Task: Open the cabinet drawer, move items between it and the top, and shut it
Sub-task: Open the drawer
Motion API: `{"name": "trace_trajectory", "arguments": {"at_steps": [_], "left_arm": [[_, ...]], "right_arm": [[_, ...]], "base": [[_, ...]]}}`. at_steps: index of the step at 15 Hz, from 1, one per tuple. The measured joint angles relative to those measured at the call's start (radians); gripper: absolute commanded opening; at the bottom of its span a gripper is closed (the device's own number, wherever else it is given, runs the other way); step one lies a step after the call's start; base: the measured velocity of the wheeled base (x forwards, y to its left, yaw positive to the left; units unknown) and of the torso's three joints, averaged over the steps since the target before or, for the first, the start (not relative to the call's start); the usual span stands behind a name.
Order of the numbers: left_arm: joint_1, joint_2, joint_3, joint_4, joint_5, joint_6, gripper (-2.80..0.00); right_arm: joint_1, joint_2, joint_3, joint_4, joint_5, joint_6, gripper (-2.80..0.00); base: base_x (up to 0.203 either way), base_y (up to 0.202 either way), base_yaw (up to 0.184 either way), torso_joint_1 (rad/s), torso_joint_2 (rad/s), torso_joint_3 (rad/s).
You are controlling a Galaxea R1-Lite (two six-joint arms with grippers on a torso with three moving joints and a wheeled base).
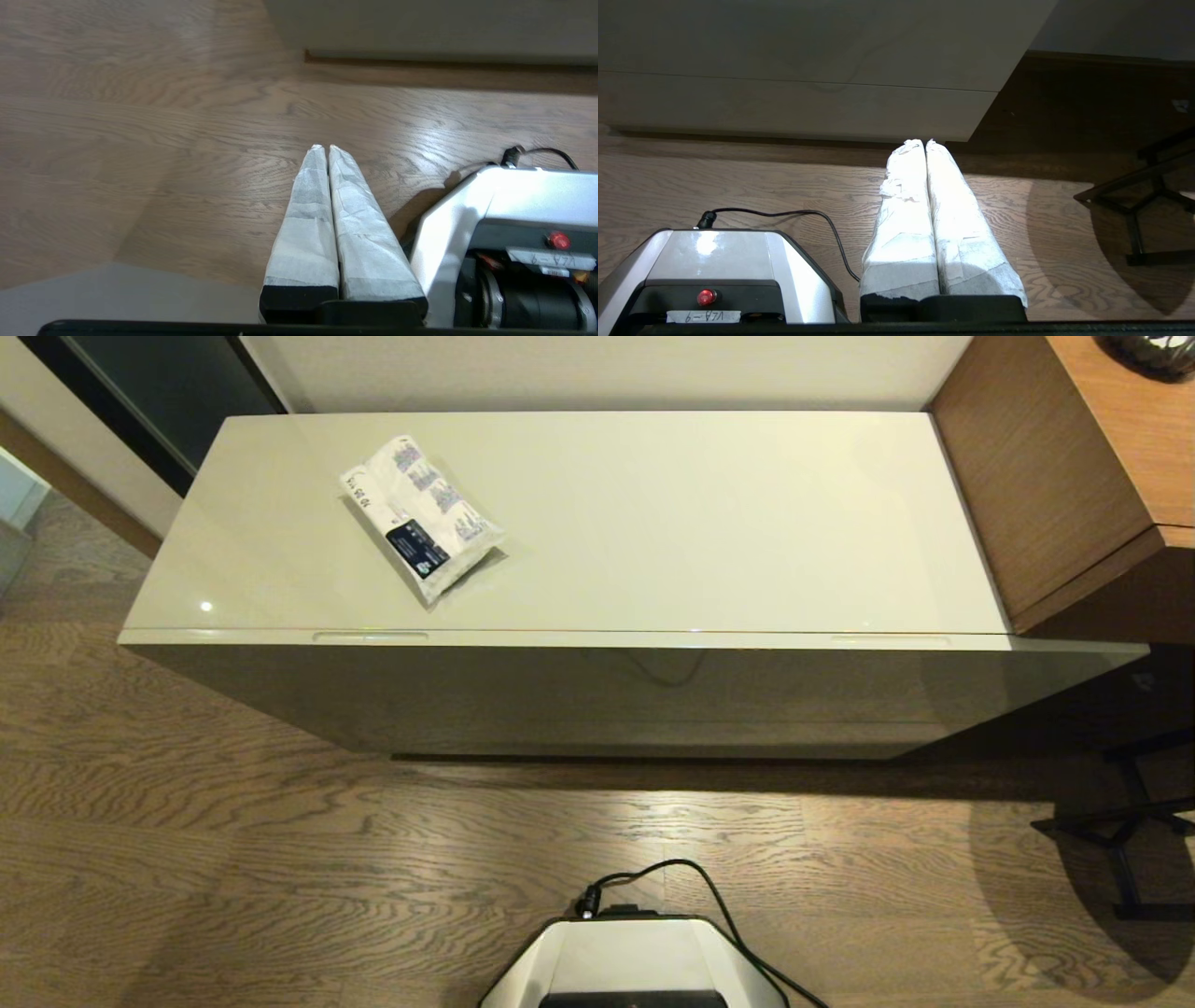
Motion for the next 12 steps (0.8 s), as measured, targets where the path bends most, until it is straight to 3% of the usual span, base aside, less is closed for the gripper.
{"name": "trace_trajectory", "arguments": {"at_steps": [2,6,9,12], "left_arm": [[0.0,-0.013,0.0,0.049,-0.07,-0.017,-2.8],[0.0,0.018,-0.074,0.053,-0.07,0.004,-2.8],[0.02,0.238,-0.346,0.09,-0.067,-0.044,-2.8],[0.037,0.542,-0.595,0.225,-0.08,-0.084,-2.8]], "right_arm": [[0.0,0.0,0.0,0.0,0.0,0.0,-2.8],[0.0,0.0,0.0,0.0,0.0,0.0,-2.8],[0.0,0.0,0.0,0.0,0.0,0.0,-2.8],[0.0,0.0,0.0,0.0,0.0,0.0,-2.8]], "base": [[0.0,0.0,0.0,0.0,0.0,0.0],[0.0,0.0,0.0,0.0,0.0,0.0],[0.0,0.0,0.0,0.0,0.0,0.0],[0.0,0.0,0.0,0.0,0.0,0.0]]}}
